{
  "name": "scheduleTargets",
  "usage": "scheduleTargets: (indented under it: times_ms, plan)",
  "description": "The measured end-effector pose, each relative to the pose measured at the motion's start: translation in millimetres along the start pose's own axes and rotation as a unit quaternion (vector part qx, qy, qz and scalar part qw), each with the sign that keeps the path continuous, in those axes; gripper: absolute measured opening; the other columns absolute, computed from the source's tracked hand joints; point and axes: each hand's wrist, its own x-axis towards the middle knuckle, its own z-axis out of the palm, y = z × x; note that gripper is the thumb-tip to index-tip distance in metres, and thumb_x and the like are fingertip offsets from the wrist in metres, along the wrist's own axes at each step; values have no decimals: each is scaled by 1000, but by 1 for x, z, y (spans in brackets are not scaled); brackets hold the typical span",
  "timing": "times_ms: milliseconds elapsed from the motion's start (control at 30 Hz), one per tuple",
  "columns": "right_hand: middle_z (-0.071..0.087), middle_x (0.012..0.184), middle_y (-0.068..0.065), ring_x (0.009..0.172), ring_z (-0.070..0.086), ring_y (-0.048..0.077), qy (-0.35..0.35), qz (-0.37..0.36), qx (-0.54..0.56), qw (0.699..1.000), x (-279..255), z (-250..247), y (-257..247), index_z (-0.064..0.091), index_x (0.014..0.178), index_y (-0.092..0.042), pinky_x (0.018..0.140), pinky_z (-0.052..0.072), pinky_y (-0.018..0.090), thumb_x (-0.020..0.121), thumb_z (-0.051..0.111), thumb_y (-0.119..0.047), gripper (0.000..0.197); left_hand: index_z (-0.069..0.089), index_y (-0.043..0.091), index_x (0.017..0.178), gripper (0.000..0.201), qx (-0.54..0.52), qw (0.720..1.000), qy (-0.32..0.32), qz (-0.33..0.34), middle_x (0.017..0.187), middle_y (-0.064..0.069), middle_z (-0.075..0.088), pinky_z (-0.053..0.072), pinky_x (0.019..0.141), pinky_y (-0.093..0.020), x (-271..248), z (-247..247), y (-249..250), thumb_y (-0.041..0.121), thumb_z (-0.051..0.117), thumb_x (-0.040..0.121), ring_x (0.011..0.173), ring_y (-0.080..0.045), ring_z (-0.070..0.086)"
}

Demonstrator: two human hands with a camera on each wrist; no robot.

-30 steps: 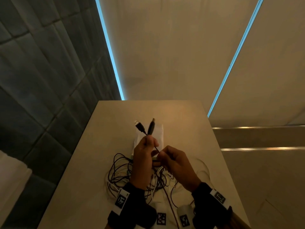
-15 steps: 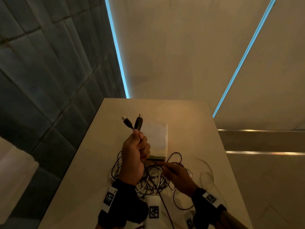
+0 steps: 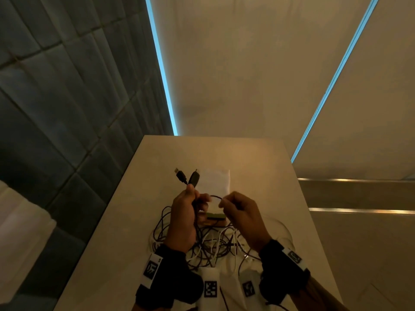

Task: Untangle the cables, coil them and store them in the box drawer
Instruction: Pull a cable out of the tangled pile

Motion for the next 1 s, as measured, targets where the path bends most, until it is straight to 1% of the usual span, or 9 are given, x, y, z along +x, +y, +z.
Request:
scheduleTargets:
  times_ms: [100,200,233,300,333,400,500,800,1000]
  plan:
    - [58,58,-9,50,47,2,-48,-32,38,998,-4,6,-28,59,78,6,51,39,13,92,57,0,16,45,14,73,38,-37,998,-35,-26,93,-16,74,54,54,-34,-4,4,2,34,33,103,79,-28,72]
    - [69,73,-1,64,64,7,-88,-9,64,994,-13,9,-31,63,82,9,61,50,18,91,56,3,13,44,15,70,41,-78,990,-113,-45,108,-21,71,55,76,-45,-9,9,11,37,31,102,101,-35,68]
    - [68,74,3,66,62,10,-95,-6,55,994,-15,10,-27,65,83,9,63,49,21,90,59,1,12,44,15,70,40,-91,987,-129,-44,102,-21,72,54,80,-45,-10,10,12,37,32,101,97,-35,69]
    - [59,70,7,60,51,12,-110,3,50,993,-17,10,-17,67,81,3,57,42,21,89,63,-5,11,46,13,73,36,-120,983,-136,-18,73,-15,67,52,77,-43,-10,10,12,35,36,99,69,-28,66]
    - [55,66,6,57,45,10,-116,12,56,992,-18,9,-13,67,80,0,54,38,20,88,64,-7,12,46,12,74,34,-136,981,-137,-1,61,-8,56,50,68,-38,-9,9,13,34,38,99,53,-21,55]
    - [49,59,0,51,39,7,-125,24,62,990,-18,7,-5,66,79,-4,51,33,17,90,63,-9,12,46,11,74,32,-159,976,-145,20,55,1,38,35,49,-26,-7,6,12,33,40,97,43,-10,32]
    - [48,56,-8,50,36,5,-134,39,54,989,-18,4,12,64,77,-8,50,32,16,93,58,-9,17,45,11,73,31,-155,976,-147,34,54,4,32,19,41,-22,-7,4,10,32,40,95,41,-6,22]
    - [42,63,10,51,35,8,-116,91,9,989,-20,-6,65,62,78,1,49,27,20,96,54,-10,22,47,10,70,34,-109,979,-162,63,47,8,30,13,42,-25,-11,-3,8,25,39,100,38,-5,21]
    - [41,56,-2,46,32,5,-104,134,10,985,-17,-7,90,54,78,11,46,28,16,97,49,-1,23,48,11,69,33,-119,980,-137,76,46,7,31,12,42,-26,-15,-5,19,27,38,96,38,-5,20]
